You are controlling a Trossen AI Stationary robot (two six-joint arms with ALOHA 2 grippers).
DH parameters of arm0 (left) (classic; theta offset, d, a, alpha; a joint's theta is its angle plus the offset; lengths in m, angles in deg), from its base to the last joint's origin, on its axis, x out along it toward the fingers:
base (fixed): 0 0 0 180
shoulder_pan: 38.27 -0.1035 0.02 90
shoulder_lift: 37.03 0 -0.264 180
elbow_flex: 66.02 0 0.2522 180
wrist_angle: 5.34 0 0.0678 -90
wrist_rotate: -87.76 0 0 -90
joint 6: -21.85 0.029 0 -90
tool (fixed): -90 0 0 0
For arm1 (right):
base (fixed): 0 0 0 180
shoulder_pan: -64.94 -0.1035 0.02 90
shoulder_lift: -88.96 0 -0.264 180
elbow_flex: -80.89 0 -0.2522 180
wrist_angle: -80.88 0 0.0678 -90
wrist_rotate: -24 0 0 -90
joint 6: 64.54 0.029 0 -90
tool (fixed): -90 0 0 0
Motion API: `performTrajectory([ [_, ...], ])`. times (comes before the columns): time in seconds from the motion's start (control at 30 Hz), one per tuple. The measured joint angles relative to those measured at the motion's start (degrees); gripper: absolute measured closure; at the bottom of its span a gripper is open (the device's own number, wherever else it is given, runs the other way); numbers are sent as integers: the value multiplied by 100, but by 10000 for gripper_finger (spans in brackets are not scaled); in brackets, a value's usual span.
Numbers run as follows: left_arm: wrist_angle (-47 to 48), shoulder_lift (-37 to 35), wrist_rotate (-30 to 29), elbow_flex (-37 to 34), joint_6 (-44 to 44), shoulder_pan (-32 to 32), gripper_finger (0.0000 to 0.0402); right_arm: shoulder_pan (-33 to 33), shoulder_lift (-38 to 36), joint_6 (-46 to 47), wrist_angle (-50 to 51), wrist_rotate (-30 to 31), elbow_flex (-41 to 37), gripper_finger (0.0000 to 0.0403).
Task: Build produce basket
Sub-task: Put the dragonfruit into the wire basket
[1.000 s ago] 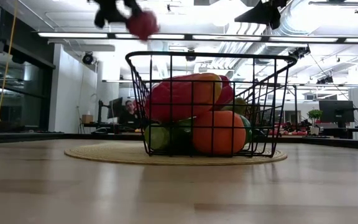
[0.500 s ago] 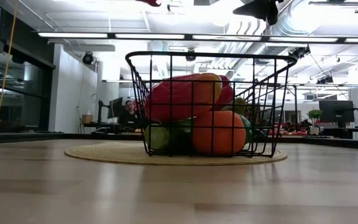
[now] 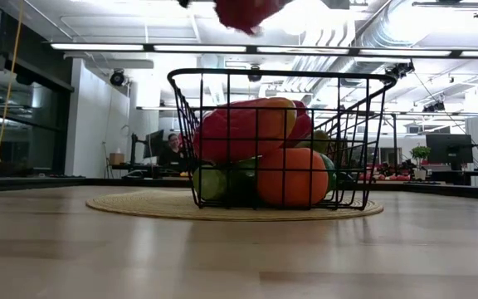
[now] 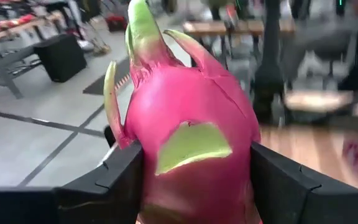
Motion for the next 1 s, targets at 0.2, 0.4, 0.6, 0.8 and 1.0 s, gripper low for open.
performTrajectory([
  [0.2,189,1008,288,320,855,-114,170,0,-18,-6,45,-1,0,89],
  [0.4,326,1709,313,320,1036,-275,170,-2,-1,38,110,-2,0,89],
  [0.6,329,2135,115,320,1479,-428,169,-2,2,46,133,-3,0,89],
  [0.8,307,2195,290,320,1513,-520,169,-2,2,51,175,-1,0,89],
  [1.0,309,2195,428,320,1365,-561,141,-1,2,45,188,-3,0,89],
])
